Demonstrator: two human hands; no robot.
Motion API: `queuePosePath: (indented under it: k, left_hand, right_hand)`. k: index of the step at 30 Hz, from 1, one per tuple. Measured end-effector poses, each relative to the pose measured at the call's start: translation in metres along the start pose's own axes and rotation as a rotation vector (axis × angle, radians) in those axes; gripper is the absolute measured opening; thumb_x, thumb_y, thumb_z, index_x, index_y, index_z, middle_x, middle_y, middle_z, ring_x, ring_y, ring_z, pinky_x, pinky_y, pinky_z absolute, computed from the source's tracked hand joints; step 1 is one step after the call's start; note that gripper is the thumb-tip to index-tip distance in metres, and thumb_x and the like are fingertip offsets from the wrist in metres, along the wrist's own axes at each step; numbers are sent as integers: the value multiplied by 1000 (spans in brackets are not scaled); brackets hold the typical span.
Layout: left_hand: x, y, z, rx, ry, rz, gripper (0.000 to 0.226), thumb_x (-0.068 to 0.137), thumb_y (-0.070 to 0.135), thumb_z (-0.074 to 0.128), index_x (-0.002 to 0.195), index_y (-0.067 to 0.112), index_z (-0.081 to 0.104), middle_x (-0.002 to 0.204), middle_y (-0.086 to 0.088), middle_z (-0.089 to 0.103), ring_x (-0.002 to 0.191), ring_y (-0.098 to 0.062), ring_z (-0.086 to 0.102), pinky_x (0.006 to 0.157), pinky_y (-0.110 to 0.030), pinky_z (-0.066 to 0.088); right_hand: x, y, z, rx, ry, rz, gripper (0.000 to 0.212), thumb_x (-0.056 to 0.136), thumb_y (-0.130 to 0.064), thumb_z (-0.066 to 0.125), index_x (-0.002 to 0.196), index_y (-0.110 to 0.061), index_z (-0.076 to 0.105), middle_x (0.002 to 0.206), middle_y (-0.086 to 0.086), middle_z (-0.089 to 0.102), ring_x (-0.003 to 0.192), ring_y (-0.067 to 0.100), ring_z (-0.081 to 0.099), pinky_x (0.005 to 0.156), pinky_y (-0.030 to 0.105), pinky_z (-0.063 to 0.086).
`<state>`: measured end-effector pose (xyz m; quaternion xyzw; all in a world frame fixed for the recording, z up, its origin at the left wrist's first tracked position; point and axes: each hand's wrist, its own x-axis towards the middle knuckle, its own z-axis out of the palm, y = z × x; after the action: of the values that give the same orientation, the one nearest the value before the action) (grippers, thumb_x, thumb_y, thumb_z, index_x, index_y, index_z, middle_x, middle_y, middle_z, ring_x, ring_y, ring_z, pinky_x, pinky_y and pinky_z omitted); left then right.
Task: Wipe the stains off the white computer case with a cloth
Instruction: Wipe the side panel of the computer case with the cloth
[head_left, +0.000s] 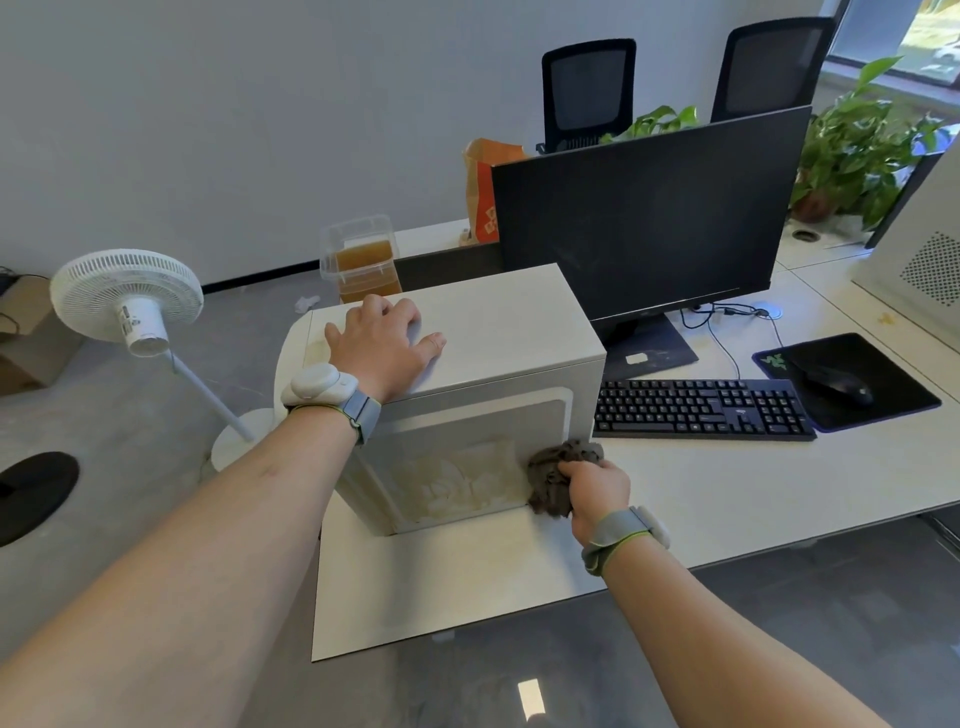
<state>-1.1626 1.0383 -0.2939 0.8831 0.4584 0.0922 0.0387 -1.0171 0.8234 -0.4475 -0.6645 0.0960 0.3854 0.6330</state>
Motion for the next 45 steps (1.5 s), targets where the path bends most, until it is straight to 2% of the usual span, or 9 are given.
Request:
queuePosePath:
  k: [4, 7, 10, 18, 21, 27, 33, 39, 45]
  left_hand:
    - [2, -1, 2, -6, 6, -5, 43, 92, 69, 44, 115, 33, 53, 128, -2, 46, 120, -29, 46, 102, -55, 33]
    - [2, -1, 2, 1, -2, -10, 44, 91, 70, 43, 115, 33, 54, 128, -2, 46, 121, -30, 46, 102, -56, 33]
    - [2, 0, 4, -3, -7, -15, 46, 92, 68, 44, 120, 32, 52, 135, -4, 43, 129, -31, 41, 107, -59, 30]
    - [4, -1, 5, 28, 31, 121, 48, 100, 59, 41, 144, 43, 47, 158, 1, 38, 149, -29, 27, 116, -58, 22]
    - [6, -4, 7, 3, -13, 129, 50, 98, 61, 37, 143, 42, 52, 155, 5, 44, 149, -26, 30, 116, -54, 28]
    - [7, -6, 6, -18, -11, 122, 52, 96, 62, 38, 142, 43, 53, 155, 6, 46, 143, -23, 38, 115, -51, 32]
    - [6, -4, 4, -30, -8, 116, 50, 98, 61, 42, 143, 43, 53, 155, 6, 46, 141, -25, 41, 113, -50, 32]
    - [6, -4, 1, -21, 6, 103, 51, 96, 63, 42, 142, 45, 55, 154, 7, 48, 139, -26, 43, 110, -50, 34]
    - [5, -5, -1, -25, -2, 93, 59, 91, 67, 36, 141, 45, 55, 152, 7, 49, 137, -26, 44, 108, -50, 35]
  right_hand:
    - [-14, -16, 11, 88, -149, -297, 16, 84, 2, 73, 97, -7, 70, 95, 18, 75, 87, 32, 73, 76, 49, 63]
    - [-4, -9, 9, -30, -62, -226, 19, 82, 0, 71, 95, -13, 69, 94, 15, 75, 91, 35, 72, 82, 52, 62]
    - [9, 0, -4, -245, -24, -71, 18, 80, -2, 65, 95, -11, 69, 89, 18, 73, 86, 38, 71, 78, 58, 62]
    - [-13, -39, -37, -1051, -281, -389, 13, 84, -15, 59, 80, -16, 71, 74, 4, 70, 74, 23, 66, 65, 31, 51]
    - [-29, -73, -37, -708, -413, -528, 21, 82, -1, 61, 69, -17, 66, 64, 4, 62, 64, 23, 58, 60, 34, 47]
    - [-50, -95, -16, 226, -159, -534, 38, 84, 2, 77, 114, -7, 56, 105, 8, 63, 89, 16, 67, 76, 27, 59]
    - [-35, -31, 9, 88, -34, -430, 33, 81, 2, 75, 104, -20, 66, 101, 9, 74, 93, 23, 72, 83, 40, 62]
    - [-8, -19, 2, 287, -155, 17, 20, 97, 9, 54, 111, -3, 63, 99, 22, 68, 84, 37, 65, 79, 52, 59]
    - [3, -41, -19, 141, -168, 16, 43, 95, 14, 42, 131, -7, 53, 95, 20, 63, 70, 31, 62, 63, 40, 57]
